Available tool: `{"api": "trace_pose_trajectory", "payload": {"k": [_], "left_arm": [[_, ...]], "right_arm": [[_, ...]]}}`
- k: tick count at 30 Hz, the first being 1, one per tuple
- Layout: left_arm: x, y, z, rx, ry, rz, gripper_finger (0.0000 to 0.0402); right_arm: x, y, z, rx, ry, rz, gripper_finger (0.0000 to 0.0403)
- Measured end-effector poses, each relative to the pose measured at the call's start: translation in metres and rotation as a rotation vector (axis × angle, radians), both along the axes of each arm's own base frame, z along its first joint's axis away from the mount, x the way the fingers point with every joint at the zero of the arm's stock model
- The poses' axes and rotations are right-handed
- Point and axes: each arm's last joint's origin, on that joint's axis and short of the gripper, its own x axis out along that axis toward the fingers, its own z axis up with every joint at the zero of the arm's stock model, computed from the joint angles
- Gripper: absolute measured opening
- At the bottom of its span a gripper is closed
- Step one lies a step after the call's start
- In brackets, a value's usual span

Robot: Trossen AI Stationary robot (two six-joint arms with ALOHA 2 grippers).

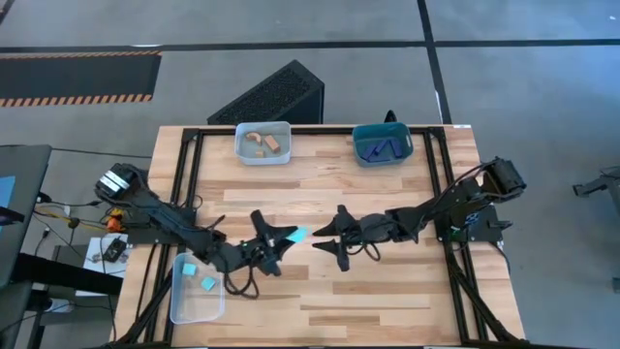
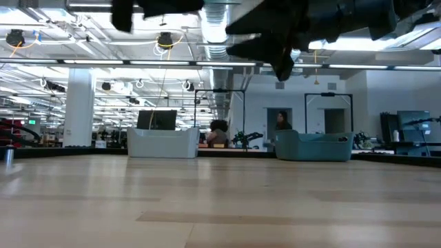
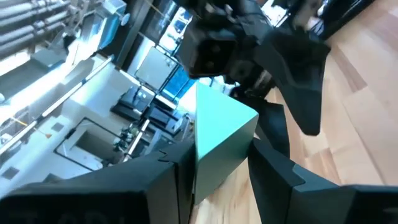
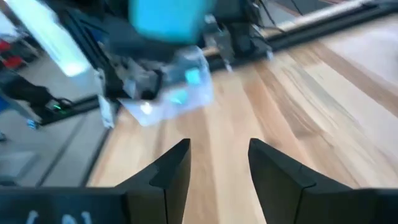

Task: Sort & place blocks by color
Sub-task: Put the light blue block into the transparent bin

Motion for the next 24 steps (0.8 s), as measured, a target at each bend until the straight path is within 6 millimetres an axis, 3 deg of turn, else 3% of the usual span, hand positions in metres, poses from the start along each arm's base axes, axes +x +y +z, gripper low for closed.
{"api": "trace_pose_trajectory", "payload": {"k": [4, 8, 12, 15, 17, 21, 24], "left_arm": [[-0.026, -0.01, 0.008, -0.034, 0.055, 0.03, 0.0106], [-0.069, -0.019, 0.013, -0.165, 0.129, -0.013, 0.0107], [-0.119, -0.019, 0.019, -0.547, 0.256, -0.165, 0.0107], [-0.149, -0.014, 0.024, -0.937, 0.453, -0.233, 0.0107], [-0.165, -0.013, 0.022, -1.096, 0.611, -0.227, 0.0107], [-0.188, -0.015, 0.013, -1.163, 0.798, -0.139, 0.0108], [-0.194, -0.016, 0.002, -1.16, 0.836, -0.011, 0.0116]], "right_arm": [[-0.003, 0.0, -0.008, -0.014, 0.076, -0.048, 0.0187], [-0.004, 0.001, -0.01, -0.025, 0.101, -0.066, 0.0187], [-0.004, 0.001, -0.01, -0.026, 0.105, -0.066, 0.0185], [-0.004, 0.0, -0.01, -0.021, 0.103, -0.073, 0.0185], [-0.003, -0.004, -0.01, -0.008, 0.103, -0.086, 0.0187], [-0.001, -0.01, -0.01, 0.016, 0.102, -0.111, 0.0188], [-0.001, -0.012, -0.011, 0.041, 0.108, -0.127, 0.0188]]}}
